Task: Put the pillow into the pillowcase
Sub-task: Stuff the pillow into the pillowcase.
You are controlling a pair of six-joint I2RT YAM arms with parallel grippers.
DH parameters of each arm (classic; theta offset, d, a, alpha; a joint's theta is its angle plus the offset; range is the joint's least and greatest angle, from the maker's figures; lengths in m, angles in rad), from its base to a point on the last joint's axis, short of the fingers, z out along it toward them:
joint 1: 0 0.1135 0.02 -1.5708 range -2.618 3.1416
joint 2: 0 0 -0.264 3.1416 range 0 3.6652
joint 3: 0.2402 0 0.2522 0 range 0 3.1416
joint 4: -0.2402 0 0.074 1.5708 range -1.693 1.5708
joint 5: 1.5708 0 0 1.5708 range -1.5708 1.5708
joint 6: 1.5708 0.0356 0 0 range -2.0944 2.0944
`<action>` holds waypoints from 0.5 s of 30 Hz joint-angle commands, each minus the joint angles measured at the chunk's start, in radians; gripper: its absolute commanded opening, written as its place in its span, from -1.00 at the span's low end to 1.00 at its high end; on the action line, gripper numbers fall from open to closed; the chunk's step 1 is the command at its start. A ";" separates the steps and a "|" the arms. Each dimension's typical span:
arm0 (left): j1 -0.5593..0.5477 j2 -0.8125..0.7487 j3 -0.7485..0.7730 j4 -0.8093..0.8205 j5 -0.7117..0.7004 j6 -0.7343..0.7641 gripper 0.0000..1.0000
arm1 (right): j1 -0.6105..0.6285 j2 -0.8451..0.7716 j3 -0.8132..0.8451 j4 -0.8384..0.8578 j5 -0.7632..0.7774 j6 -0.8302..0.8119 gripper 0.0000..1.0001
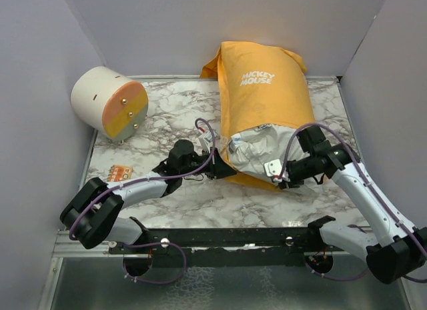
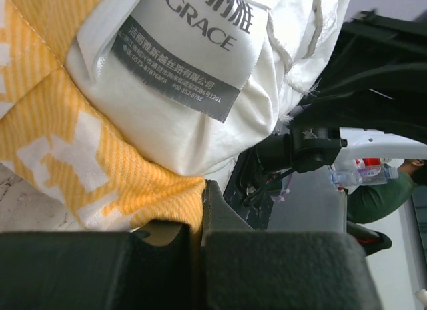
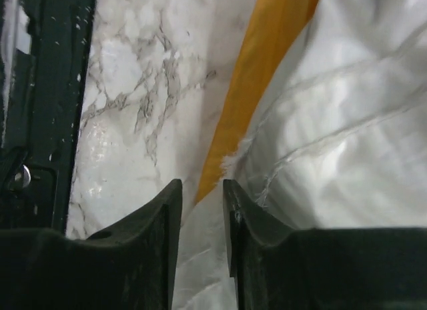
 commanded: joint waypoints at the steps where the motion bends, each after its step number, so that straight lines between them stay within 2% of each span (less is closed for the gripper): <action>1: 0.000 -0.040 0.035 0.003 0.077 0.013 -1.00 | -0.007 0.027 -0.127 0.388 0.294 0.130 -0.52; 5: 0.001 -0.036 0.027 -0.008 0.086 0.011 -1.00 | -0.006 0.131 -0.164 1.091 0.695 0.492 -0.96; 8: 0.001 -0.038 0.013 -0.009 0.093 0.004 -1.00 | -0.008 0.213 -0.157 1.445 0.794 0.518 -0.99; 11: 0.001 -0.046 0.002 -0.015 0.102 0.005 -1.00 | -0.008 0.340 -0.145 1.663 0.841 0.482 -0.99; 15: 0.002 -0.052 -0.012 -0.014 0.097 0.004 -1.00 | -0.007 0.513 -0.158 1.768 0.902 0.454 -0.99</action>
